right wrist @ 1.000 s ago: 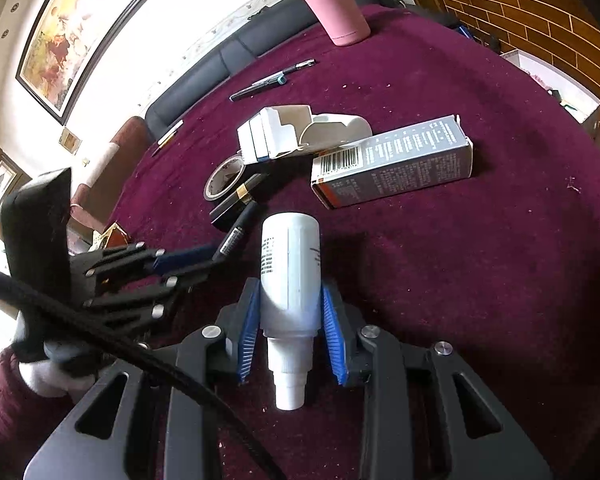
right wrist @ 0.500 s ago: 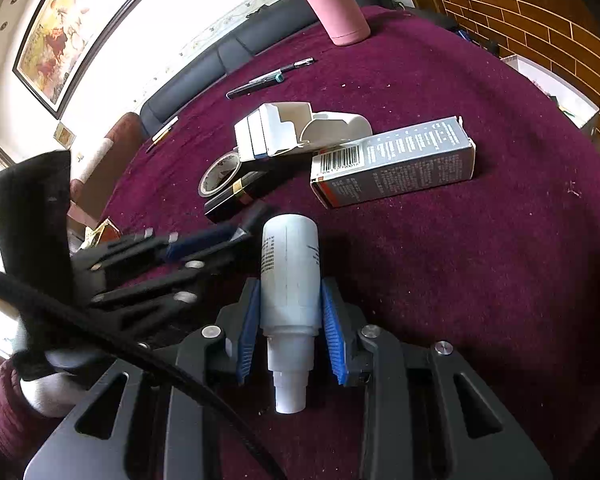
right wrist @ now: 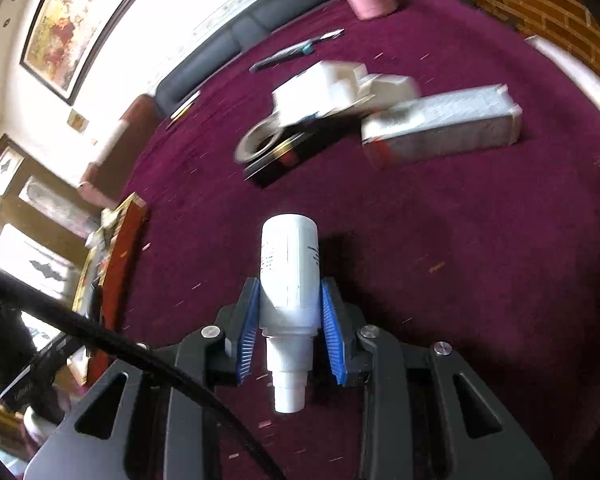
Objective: Organize objects
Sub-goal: 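Carry the pen and spray bottle into the tray and release both, then move both tools back over the table toward the boxes and bottle, then grasp the white medicine box with the left tool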
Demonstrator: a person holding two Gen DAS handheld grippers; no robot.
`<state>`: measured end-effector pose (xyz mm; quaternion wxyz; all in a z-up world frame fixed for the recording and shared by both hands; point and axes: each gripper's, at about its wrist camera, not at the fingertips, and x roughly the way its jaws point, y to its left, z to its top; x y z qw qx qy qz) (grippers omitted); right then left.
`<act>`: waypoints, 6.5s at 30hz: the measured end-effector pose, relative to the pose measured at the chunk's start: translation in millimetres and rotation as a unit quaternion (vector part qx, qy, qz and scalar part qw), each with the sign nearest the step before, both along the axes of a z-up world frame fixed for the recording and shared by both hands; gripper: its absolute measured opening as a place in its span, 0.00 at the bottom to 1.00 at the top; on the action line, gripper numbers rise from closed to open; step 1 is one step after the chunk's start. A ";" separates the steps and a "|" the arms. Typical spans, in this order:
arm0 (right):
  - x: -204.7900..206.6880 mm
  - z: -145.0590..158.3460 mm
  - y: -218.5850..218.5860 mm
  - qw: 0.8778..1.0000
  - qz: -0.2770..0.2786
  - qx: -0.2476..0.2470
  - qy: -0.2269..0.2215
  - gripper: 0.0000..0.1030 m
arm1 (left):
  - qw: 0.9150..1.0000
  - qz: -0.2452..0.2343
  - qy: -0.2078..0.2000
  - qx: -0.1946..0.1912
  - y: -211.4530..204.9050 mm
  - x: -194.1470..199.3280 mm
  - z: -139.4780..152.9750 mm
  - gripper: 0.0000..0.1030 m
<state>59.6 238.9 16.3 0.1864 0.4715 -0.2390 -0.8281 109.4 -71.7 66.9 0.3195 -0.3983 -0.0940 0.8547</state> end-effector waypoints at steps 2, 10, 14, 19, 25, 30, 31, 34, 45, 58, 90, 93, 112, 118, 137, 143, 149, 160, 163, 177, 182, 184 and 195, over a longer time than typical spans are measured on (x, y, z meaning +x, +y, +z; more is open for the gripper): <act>2.3 3.0 -17.0 1.000 0.021 -0.008 -0.005 0.27 | 0.999 0.042 0.000 0.000 -31.8 5.9 3.2 0.12; 3.1 28.7 -107.3 0.992 0.114 -0.057 -0.004 0.27 | 0.984 0.181 -0.009 -0.003 -137.9 26.5 0.1 0.12; -0.4 33.2 -158.9 0.985 0.157 -0.070 -0.017 0.28 | 0.973 0.228 -0.026 0.014 -172.9 27.2 -9.4 0.12; -8.9 31.6 -224.2 0.978 0.196 -0.057 -0.036 0.28 | 0.964 0.259 -0.048 0.027 -195.6 11.9 -27.5 0.12; -16.4 30.8 -280.6 0.974 0.221 -0.032 -0.042 0.28 | 0.957 0.285 -0.057 0.007 -218.6 -12.7 -36.3 0.12; -29.2 26.0 -316.3 0.974 0.223 0.009 -0.039 0.28 | 0.955 0.286 -0.072 -0.002 -229.2 -25.9 -47.1 0.12; -31.7 24.3 -321.8 0.974 0.221 0.017 -0.038 0.28 | 0.955 0.288 -0.074 -0.004 -230.0 -27.3 -48.9 0.12; -38.8 18.5 -334.5 0.975 0.218 0.038 -0.040 0.28 | 0.955 0.287 -0.070 0.004 -233.2 -26.7 -50.7 0.12; -41.7 20.4 -344.8 0.976 0.193 0.098 -0.015 0.29 | 0.956 0.287 -0.043 0.032 -244.4 -10.6 -38.3 0.48; 12.1 78.4 -312.8 0.965 0.112 0.182 0.152 0.45 | 0.956 0.285 0.036 0.063 -235.0 26.2 -6.3 0.73; 36.2 92.9 -163.4 0.941 -0.018 0.256 0.218 0.61 | 0.982 0.151 0.051 -0.100 -32.0 10.0 12.5 0.84; 33.2 90.7 -151.7 0.943 -0.025 0.255 0.213 0.61 | 0.983 0.143 0.037 -0.109 -18.4 2.1 3.0 0.84; -11.9 82.7 -73.6 0.968 -0.031 0.190 0.160 0.62 | 0.976 0.150 -0.045 -0.150 13.6 -59.9 -60.7 0.88; -86.0 88.3 29.2 0.989 -0.094 0.063 0.092 0.62 | 0.978 0.137 -0.047 -0.151 14.8 -58.6 -60.8 0.98; -95.1 38.7 -44.5 0.976 0.179 -0.122 -0.012 0.64 | 0.960 0.132 -0.040 -0.243 41.5 -58.8 -69.6 0.98; -73.3 44.4 8.9 0.992 -0.007 -0.099 0.075 0.66 | 0.960 0.132 -0.040 -0.243 42.1 -59.0 -70.0 0.98; -71.2 20.5 35.5 0.989 -0.101 -0.061 0.094 0.69 | 0.960 0.131 -0.040 -0.245 42.5 -58.6 -69.4 0.99; -81.1 15.2 46.5 0.991 -0.094 -0.062 0.074 0.69 | 0.983 0.143 -0.092 -0.076 0.2 -64.5 -40.3 0.98; -81.8 14.4 39.0 0.992 -0.082 -0.053 0.075 0.69 | 0.981 0.157 -0.055 -0.096 8.0 -71.7 -27.2 0.98; -81.0 9.7 35.8 0.994 -0.075 -0.049 0.068 0.69 | 0.964 0.120 -0.010 -0.238 66.8 -136.3 -62.2 0.45; -80.7 10.1 33.7 0.994 -0.074 -0.037 0.071 0.69 | 0.971 0.109 -0.010 -0.212 48.2 -106.1 -47.8 0.28; -80.1 10.8 32.6 0.994 -0.077 -0.031 0.073 0.69 | 0.974 0.109 -0.003 -0.197 38.5 -87.1 -39.4 0.29; -79.9 21.0 25.6 0.997 -0.053 -0.012 0.060 0.69 | 0.981 0.122 -0.050 -0.142 6.8 -62.6 -60.9 0.31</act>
